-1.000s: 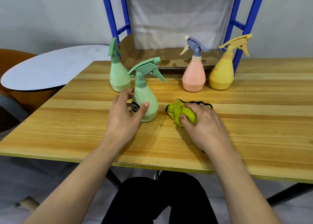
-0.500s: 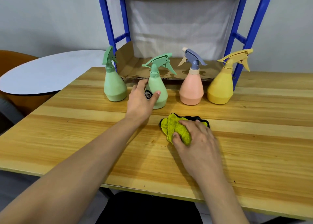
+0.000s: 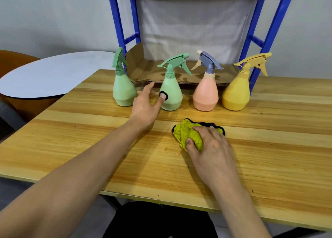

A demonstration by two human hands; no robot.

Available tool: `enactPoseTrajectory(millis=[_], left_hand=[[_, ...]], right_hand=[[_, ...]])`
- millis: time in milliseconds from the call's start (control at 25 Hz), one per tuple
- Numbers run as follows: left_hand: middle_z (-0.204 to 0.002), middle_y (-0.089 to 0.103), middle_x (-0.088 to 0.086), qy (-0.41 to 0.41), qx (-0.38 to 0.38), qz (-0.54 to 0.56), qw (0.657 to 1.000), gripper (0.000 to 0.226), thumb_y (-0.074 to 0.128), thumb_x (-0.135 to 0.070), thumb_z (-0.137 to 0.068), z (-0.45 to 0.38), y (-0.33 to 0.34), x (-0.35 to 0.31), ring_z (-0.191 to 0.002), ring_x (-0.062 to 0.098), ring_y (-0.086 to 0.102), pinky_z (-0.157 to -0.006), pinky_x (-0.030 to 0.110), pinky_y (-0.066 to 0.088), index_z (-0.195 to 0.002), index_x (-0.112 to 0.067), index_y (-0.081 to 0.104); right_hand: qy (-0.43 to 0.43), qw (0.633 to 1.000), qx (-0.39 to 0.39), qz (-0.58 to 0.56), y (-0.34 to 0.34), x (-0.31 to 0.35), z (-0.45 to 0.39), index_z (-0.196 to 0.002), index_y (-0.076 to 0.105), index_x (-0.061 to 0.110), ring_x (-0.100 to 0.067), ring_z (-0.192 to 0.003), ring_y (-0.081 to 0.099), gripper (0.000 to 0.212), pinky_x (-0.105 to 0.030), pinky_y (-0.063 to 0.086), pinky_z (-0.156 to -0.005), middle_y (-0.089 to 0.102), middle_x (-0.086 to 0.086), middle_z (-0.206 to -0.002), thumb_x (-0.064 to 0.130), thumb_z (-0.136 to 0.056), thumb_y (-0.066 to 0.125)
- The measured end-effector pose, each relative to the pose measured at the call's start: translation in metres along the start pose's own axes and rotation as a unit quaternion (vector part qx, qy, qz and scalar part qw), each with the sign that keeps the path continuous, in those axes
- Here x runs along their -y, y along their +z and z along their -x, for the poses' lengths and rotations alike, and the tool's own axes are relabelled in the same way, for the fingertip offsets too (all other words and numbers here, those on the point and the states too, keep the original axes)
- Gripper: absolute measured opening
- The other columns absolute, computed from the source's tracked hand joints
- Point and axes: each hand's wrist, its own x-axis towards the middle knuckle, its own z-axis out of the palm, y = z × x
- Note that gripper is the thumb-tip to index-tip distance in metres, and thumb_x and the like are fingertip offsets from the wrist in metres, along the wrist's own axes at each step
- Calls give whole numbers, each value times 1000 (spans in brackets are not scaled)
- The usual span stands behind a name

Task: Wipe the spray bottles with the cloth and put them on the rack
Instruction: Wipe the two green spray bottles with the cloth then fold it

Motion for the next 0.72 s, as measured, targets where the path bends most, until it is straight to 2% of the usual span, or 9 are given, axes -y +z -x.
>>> enactPoseTrajectory(millis=[80,160,240,320,400,520,600,720], left_hand=[[-113,65,-7,-13,-66,0,998,42,61,-37,-102,6,-18,12,-107,15,62,-93,32,51,-140,-21,55],[-99,63,-9,-55,-139,6,989,26,60,-37,-102,9,-36,24,-100,21,66,-81,32,49,-120,-18,59],[-102,62,-6,-83,-191,1,978,30,61,-43,-99,9,-47,30,-104,24,64,-81,37,48,-115,-20,52],[-118,60,4,-76,-229,-19,970,46,65,-45,-95,2,-55,34,-115,29,57,-93,44,46,-124,-14,49],[-135,54,12,-81,-229,-36,969,64,70,-46,-92,-10,-59,28,-127,33,50,-106,43,40,-138,-9,44],[-146,50,14,-108,-196,-27,974,78,72,-50,-91,-31,-60,17,-133,34,49,-109,45,40,-148,-9,38],[-142,52,13,-119,-184,-21,976,76,72,-49,-91,-39,-58,17,-130,33,51,-105,45,43,-148,-11,39],[-136,56,11,-100,-181,-24,978,59,73,-40,-93,-41,-58,28,-125,32,55,-99,42,46,-139,-12,47]], right_hand=[[1,1000,10,20,1,3,-4,-142,50,30,-24,-146,34,48,-44,30,-118,50,-4,-149,48,-98,51],[6,999,19,35,2,7,-7,-141,49,30,-26,-143,36,47,-44,32,-115,51,-5,-147,48,-98,50],[18,999,17,42,2,7,-9,-139,50,30,-28,-136,42,46,-45,37,-110,53,-4,-143,48,-97,50],[12,999,-4,34,5,10,-8,-136,55,28,-30,-127,47,44,-47,40,-105,57,-5,-136,46,-95,53],[12,999,-20,30,7,12,-5,-133,57,26,-31,-125,48,43,-47,41,-103,59,-5,-133,44,-94,54],[20,999,-22,28,8,12,-5,-135,57,29,-31,-130,47,44,-49,41,-106,58,-5,-138,46,-95,53],[21,999,-25,30,8,12,-4,-136,56,30,-30,-134,45,44,-49,40,-107,57,-4,-140,47,-95,52],[22,999,-32,29,9,12,-4,-135,57,30,-28,-135,44,44,-48,39,-108,57,-4,-141,47,-94,52]])
